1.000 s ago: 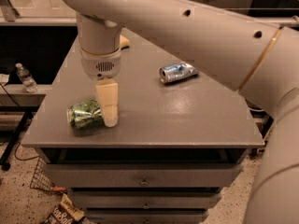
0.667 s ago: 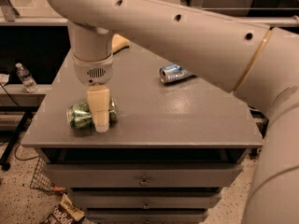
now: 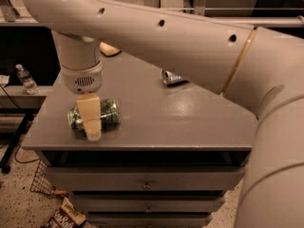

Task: Place green can upright

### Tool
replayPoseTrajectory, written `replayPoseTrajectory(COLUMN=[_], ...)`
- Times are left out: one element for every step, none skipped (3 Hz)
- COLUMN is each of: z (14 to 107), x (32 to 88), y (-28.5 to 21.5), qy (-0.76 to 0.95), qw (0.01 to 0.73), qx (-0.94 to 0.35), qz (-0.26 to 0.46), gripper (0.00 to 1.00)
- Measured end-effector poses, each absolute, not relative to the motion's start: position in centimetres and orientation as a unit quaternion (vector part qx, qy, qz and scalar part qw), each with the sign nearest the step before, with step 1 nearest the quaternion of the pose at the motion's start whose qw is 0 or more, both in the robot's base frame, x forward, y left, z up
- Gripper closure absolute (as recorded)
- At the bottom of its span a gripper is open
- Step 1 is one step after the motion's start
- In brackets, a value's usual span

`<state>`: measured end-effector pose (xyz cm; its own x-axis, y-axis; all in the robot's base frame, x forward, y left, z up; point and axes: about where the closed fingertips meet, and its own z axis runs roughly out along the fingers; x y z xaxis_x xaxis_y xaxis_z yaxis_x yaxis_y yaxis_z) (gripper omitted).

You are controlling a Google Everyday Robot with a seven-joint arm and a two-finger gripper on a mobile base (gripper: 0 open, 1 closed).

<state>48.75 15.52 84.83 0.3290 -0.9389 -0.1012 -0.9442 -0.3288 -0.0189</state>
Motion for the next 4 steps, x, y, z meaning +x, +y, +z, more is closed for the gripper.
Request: replayPoseTrajectory(z=[84.5, 84.1, 84.0, 85.4], x=[48.5, 48.5, 48.6, 49.1], y=[16.3, 16.9, 17.2, 17.3], qy=[0.573, 0.57, 0.565, 0.546], qw=[0.028, 0.017, 0.018, 0.061], qx=[-0.818, -0.821, -0.824, -0.829], qz=[0.028, 0.022, 0.039, 0.103], gripper=[0.13, 0.37, 0.62, 0.85])
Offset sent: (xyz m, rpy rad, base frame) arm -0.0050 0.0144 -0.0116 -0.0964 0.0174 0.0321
